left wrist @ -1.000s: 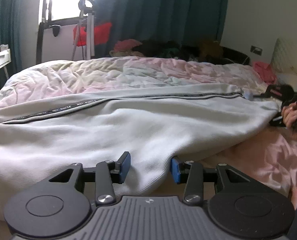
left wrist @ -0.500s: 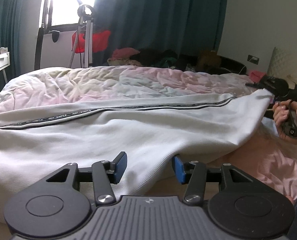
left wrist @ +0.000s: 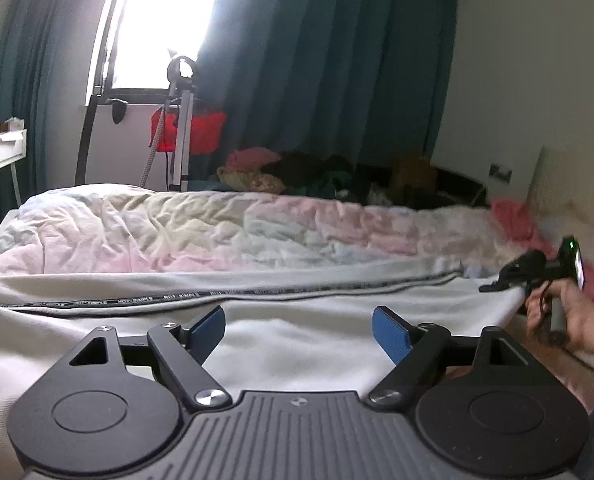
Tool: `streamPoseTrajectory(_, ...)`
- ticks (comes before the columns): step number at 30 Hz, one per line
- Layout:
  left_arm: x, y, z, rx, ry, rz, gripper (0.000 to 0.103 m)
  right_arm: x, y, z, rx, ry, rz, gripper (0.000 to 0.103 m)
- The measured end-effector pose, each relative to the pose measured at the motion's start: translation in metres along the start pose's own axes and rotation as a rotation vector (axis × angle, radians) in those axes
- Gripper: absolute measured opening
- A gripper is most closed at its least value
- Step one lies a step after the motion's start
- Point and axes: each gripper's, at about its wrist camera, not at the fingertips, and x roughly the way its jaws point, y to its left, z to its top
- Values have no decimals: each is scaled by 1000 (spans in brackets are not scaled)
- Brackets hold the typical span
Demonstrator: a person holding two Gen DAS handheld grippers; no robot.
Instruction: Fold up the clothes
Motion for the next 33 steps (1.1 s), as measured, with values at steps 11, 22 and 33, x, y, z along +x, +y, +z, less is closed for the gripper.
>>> streamPoseTrajectory(11,66,21,-36,6,318,290,85,-16,44,-22,-417,-105,-134,10)
streamPoseTrajectory(22,51,28,-24,-74,270,240,86,-77,171,-133,-1034,-464,-35,10)
streamPoseTrajectory(33,9,81,0,-347,145,223,86,-80,191,-351,-1701,-213,311,10)
